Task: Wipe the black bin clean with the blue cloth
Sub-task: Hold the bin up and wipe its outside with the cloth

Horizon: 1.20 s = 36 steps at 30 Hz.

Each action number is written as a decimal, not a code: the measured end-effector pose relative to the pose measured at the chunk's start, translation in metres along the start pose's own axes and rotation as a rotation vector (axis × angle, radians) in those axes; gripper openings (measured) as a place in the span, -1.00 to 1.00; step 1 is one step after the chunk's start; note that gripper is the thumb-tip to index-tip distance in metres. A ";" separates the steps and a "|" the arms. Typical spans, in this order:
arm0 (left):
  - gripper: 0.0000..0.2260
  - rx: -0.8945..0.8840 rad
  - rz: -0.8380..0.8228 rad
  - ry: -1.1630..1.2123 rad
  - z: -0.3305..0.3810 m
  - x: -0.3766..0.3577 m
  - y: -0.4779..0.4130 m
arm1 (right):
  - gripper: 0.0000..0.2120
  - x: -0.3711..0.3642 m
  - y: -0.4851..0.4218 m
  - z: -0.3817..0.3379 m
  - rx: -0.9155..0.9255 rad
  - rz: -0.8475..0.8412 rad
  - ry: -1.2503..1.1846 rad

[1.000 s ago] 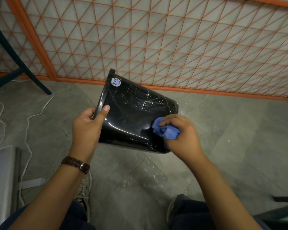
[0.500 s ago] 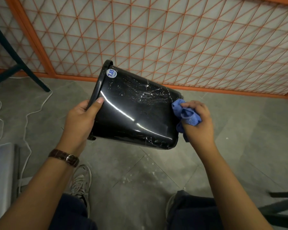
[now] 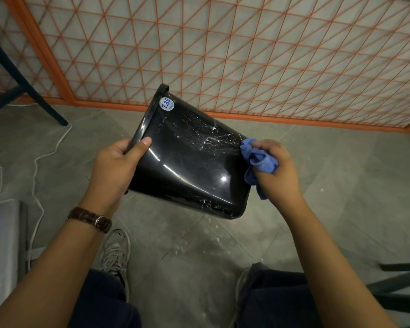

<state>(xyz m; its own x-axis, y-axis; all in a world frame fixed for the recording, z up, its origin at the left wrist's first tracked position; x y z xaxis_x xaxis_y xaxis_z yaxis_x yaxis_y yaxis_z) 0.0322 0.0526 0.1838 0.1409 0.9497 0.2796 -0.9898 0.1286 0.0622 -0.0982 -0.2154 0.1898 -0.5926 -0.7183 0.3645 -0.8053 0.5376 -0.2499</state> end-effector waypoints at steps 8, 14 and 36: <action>-0.84 -0.032 -0.054 -0.003 0.001 -0.002 0.000 | -0.69 0.011 -0.003 0.004 -0.052 0.029 -0.052; -0.88 -0.073 -0.031 -0.045 0.006 -0.002 0.003 | -0.81 0.006 0.000 0.002 -0.129 -0.071 -0.104; -0.83 0.002 -0.041 0.017 -0.005 -0.019 0.004 | -0.71 -0.011 0.003 -0.009 0.170 -0.018 0.131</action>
<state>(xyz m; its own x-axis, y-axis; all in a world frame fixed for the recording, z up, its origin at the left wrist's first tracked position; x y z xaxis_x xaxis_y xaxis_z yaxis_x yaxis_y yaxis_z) 0.0250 0.0369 0.1737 0.1809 0.9484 0.2604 -0.9831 0.1669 0.0751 -0.0938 -0.2019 0.1935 -0.5800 -0.6572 0.4813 -0.8134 0.4353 -0.3858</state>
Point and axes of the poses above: each hand's wrist, its own y-axis away from the middle knuckle, its own x-axis out of the back of the hand, z = x × y, the point moved 6 cm from there along -y, towards the middle knuckle, and after that the axes turned 8 degrees about -y, right-handed, at the moved point
